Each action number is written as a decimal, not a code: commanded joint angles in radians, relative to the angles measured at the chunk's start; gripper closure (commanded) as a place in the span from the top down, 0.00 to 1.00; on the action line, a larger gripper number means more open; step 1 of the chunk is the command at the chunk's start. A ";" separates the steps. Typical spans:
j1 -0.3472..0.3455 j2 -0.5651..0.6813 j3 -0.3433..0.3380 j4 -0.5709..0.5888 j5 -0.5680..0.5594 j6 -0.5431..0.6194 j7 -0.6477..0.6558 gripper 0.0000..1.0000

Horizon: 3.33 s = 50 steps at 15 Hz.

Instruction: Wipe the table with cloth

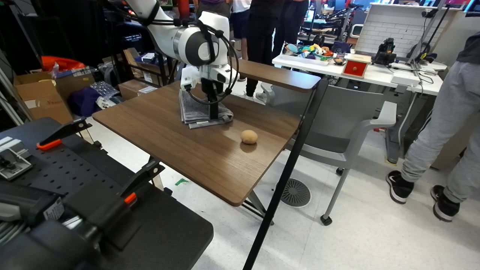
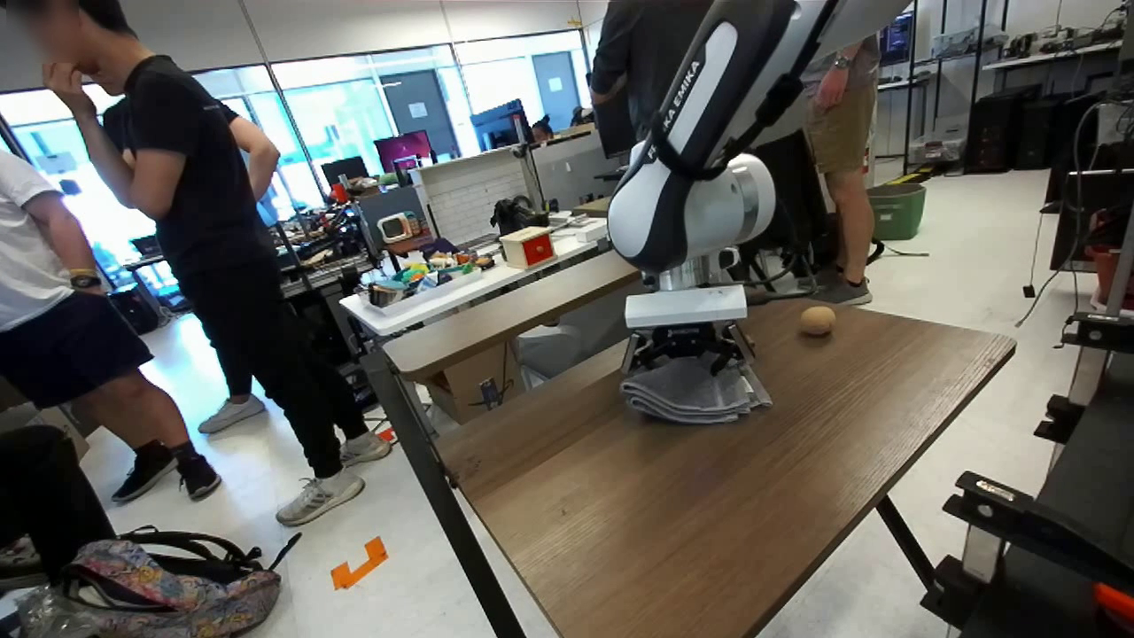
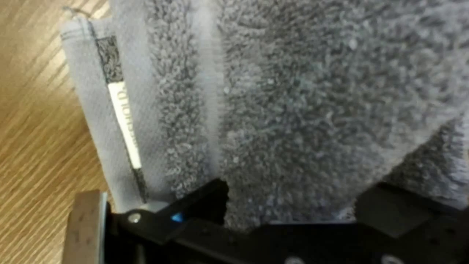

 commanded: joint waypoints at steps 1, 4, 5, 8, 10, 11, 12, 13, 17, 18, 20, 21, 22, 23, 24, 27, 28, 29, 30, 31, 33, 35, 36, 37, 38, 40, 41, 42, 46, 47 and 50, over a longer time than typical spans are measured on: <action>0.023 0.074 0.037 -0.045 0.007 0.108 -0.051 1.00; 0.021 -0.008 0.005 -0.025 0.003 0.038 -0.035 1.00; 0.021 -0.009 0.006 -0.027 0.003 0.041 -0.038 1.00; 0.014 -0.006 -0.027 0.008 -0.005 0.027 -0.013 1.00; -0.018 0.011 -0.006 0.067 0.027 0.017 -0.005 1.00; -0.033 0.022 0.007 0.091 0.039 0.018 -0.009 1.00; -0.040 0.032 0.015 0.116 0.046 -0.004 -0.003 1.00; -0.044 0.044 0.022 0.136 0.052 -0.012 0.003 1.00; -0.038 0.085 0.028 0.179 0.040 -0.101 0.037 1.00; -0.039 0.096 0.033 0.191 0.040 -0.122 0.042 1.00; -0.043 0.123 0.061 0.222 0.053 -0.132 0.038 1.00; -0.046 0.143 0.085 0.245 0.071 -0.110 0.038 1.00; -0.042 0.161 0.105 0.272 0.090 -0.100 0.056 1.00; -0.034 0.173 0.117 0.292 0.104 -0.081 0.069 1.00; -0.023 0.191 0.131 0.316 0.115 -0.064 0.083 1.00; 0.010 0.249 0.158 0.390 0.126 -0.013 0.112 1.00; 0.022 0.276 0.162 0.423 0.113 0.001 0.130 1.00; 0.034 0.293 0.161 0.445 0.107 0.013 0.144 1.00; 0.043 0.304 0.156 0.463 0.101 0.001 0.160 1.00; 0.051 0.307 0.147 0.470 0.092 -0.029 0.173 1.00; 0.049 0.282 0.152 0.442 0.082 -0.091 0.142 1.00; 0.045 0.242 0.177 0.381 0.082 -0.133 0.079 1.00; 0.046 0.227 0.184 0.356 0.081 -0.151 0.045 1.00; 0.048 0.210 0.193 0.326 0.082 -0.161 0.011 1.00; 0.052 0.186 0.198 0.277 0.080 -0.156 -0.024 1.00; 0.055 0.135 0.201 0.179 0.071 -0.150 -0.081 1.00; 0.057 0.107 0.199 0.125 0.065 -0.140 -0.109 1.00; 0.061 0.080 0.194 0.070 0.057 -0.130 -0.135 1.00; 0.078 -0.020 0.167 -0.116 0.011 -0.120 -0.208 1.00; 0.082 -0.045 0.162 -0.165 -0.010 -0.111 -0.224 1.00; 0.108 -0.106 0.121 -0.300 -0.059 -0.073 -0.288 1.00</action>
